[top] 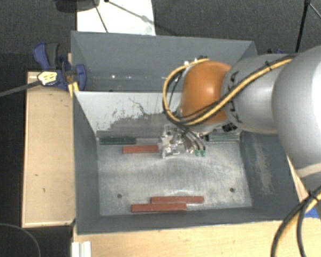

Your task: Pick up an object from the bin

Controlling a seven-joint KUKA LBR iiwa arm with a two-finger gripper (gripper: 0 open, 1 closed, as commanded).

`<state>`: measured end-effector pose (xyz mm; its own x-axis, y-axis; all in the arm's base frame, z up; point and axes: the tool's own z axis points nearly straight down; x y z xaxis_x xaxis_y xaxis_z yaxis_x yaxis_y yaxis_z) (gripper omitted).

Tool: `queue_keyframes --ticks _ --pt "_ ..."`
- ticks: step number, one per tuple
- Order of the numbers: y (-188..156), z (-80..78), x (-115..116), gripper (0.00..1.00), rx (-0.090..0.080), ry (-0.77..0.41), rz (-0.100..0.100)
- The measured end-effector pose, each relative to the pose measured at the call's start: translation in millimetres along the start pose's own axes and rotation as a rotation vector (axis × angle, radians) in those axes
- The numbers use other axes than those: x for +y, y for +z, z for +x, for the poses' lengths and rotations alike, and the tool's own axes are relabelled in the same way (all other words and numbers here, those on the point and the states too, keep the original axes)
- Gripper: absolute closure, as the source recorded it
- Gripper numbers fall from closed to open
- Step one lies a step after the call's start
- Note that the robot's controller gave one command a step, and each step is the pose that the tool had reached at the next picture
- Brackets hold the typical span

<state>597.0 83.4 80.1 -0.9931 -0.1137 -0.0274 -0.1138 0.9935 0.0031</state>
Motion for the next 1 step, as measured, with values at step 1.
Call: queue_keyframes --ticks 1 --pt "4.4 7.3 0.0 0.0 0.031 -0.002 0.001"
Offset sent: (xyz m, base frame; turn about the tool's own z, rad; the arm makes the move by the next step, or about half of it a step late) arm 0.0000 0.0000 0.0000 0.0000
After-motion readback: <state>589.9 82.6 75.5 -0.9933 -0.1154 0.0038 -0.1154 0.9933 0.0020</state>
